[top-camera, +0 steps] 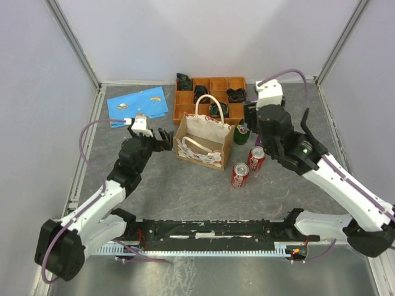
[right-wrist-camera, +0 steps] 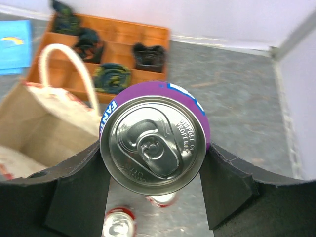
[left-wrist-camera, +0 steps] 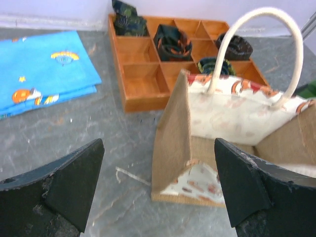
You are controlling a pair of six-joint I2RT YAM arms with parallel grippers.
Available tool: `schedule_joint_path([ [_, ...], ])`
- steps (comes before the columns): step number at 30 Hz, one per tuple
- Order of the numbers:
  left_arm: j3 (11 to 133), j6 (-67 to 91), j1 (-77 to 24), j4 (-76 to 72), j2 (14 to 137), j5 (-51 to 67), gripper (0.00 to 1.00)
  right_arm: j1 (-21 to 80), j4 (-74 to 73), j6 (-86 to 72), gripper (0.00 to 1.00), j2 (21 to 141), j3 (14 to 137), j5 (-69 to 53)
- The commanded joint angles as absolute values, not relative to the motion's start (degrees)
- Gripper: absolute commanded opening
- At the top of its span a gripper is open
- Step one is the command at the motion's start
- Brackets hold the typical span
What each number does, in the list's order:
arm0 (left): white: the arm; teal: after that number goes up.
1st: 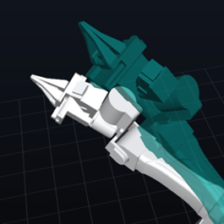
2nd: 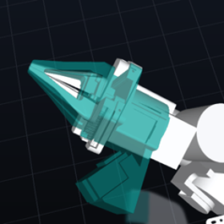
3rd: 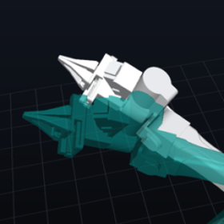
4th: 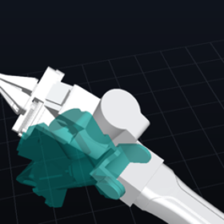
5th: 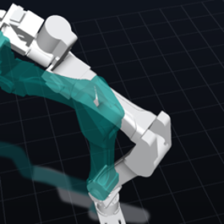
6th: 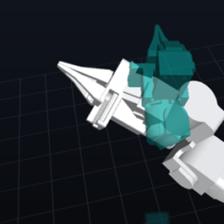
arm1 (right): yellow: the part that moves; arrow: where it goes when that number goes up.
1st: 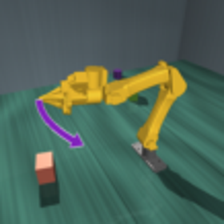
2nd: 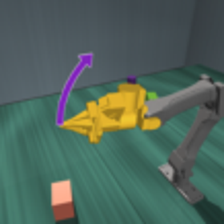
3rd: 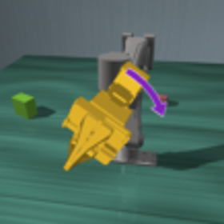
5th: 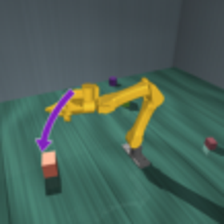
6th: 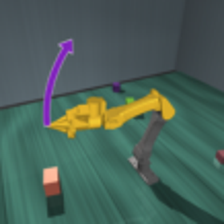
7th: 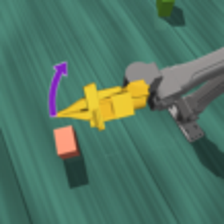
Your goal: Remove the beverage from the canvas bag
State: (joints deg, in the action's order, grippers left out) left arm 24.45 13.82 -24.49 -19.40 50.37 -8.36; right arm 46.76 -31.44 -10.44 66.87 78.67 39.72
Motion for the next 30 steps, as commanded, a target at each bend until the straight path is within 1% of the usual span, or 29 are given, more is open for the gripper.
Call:
schedule_joint_path([
  [1, 33.47, 7.41, -24.28, -25.54, 58.70, -6.21, 0.99, 46.58, -33.07, -12.76, 0.00, 60.31, 76.46, 57.41],
  [3, 37.31, 6.58, -24.34, -26.09, 63.45, -4.07, 1.00, 46.43, -35.94, -14.54, 0.00, 58.20, 75.39, 60.31],
  [4, 39.04, 6.34, -24.35, -25.99, 65.40, -3.33, 0.97, 46.41, -37.25, -15.32, 0.00, 57.59, 75.27, 60.60],
  [5, 40.74, 6.29, -24.35, -25.68, 67.20, -2.82, 0.93, 46.34, -38.37, -15.91, 0.00, 57.19, 75.06, 60.93],
  [7, 43.79, 6.14, -24.33, -24.46, 70.88, -1.55, 0.81, 46.32, -39.91, -16.55, 0.00, 56.49, 74.69, 61.07],
  [8, 45.12, 6.18, -24.34, -23.87, 72.51, -0.86, 0.79, 46.32, -40.42, -16.71, 0.00, 56.20, 74.43, 61.35],
  [16, 53.35, 7.13, -24.31, -20.15, 82.67, 7.07, 0.80, 46.12, -43.47, -19.11, 0.00, 55.12, 71.29, 62.56],
  [20, 54.65, 7.96, -24.32, -17.98, 85.45, 6.32, 0.79, 45.97, -43.99, -20.62, 0.00, 55.33, 70.50, 60.81],
  [22, 54.75, 8.24, -24.27, -16.87, 86.56, 5.05, 0.76, 45.94, -43.51, -20.74, 0.00, 55.55, 70.37, 59.24],
  [24, 55.13, 8.19, -24.28, -15.15, 87.69, 4.48, 0.70, 45.88, -42.77, -20.94, 0.00, 56.14, 70.18, 57.31],
  [26, 55.67, 8.33, -24.34, -12.96, 89.28, 3.53, 0.59, 45.88, -41.88, -21.32, 0.00, 57.05, 69.77, 54.77],
  [27, 55.92, 8.61, -24.35, -12.12, 89.90, 3.16, 0.55, 45.88, -41.19, -21.58, 0.00, 57.59, 69.52, 53.35],
  [30, 56.11, 9.71, -24.32, -10.95, 91.55, 2.92, 0.49, 45.88, -38.27, -22.16, 0.00, 59.13, 68.29, 49.06],
])
